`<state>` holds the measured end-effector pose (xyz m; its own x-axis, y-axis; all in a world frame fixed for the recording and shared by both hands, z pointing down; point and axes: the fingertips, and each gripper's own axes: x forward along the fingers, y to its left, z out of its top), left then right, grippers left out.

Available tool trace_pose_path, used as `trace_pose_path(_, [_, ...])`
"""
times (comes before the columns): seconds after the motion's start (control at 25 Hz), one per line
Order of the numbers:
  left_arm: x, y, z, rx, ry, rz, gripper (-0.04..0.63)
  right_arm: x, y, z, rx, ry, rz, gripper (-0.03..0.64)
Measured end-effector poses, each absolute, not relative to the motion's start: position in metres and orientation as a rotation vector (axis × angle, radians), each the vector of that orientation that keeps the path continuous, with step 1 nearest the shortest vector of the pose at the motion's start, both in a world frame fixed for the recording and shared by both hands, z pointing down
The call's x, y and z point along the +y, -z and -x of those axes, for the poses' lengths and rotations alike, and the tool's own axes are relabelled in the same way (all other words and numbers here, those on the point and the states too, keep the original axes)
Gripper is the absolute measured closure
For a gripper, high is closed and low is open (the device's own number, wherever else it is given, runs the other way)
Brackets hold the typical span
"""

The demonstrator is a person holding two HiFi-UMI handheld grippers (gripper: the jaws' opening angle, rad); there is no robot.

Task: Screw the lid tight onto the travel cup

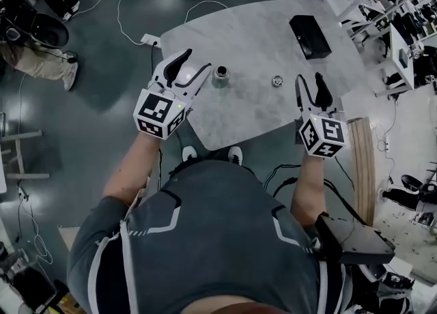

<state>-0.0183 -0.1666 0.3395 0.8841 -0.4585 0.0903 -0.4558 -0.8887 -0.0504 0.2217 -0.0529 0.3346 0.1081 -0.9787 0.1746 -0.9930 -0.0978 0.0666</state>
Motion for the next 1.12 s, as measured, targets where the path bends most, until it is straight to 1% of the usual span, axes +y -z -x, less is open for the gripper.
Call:
trace_pose_path(0.12, [-0.166, -0.346, 0.008, 0.755, 0.167, 3.022, 0.330, -0.058, -0.342, -0.233, -2.015, -0.138, -2.170, 0.361])
trace_pose_path(0.28, [-0.169, -0.358, -0.005, 0.753, 0.213, 3.014, 0.263, -0.066, -0.355, -0.249, -2.024, -0.172, -2.133, 0.319])
trace_pose_path(0.44, [-0.175, -0.379, -0.013, 0.769, 0.279, 3.037, 0.233, -0.075, -0.378, -0.261, -2.031, -0.228, -2.115, 0.304])
trace_pose_path(0.76, [-0.180, -0.452, -0.026, 0.801, 0.404, 3.112, 0.230, -0.087, -0.441, -0.279, -2.038, -0.375, -2.031, 0.296])
trace_pose_path(0.92, [-0.178, -0.501, -0.031, 0.794, 0.538, 3.155, 0.230, -0.091, -0.476, -0.284, -2.028, -0.435, -1.999, 0.296])
trace_pose_path(1.12, [-0.187, -0.548, -0.034, 0.836, 0.632, 3.153, 0.230, -0.100, -0.515, -0.287, -2.016, -0.474, -1.965, 0.296])
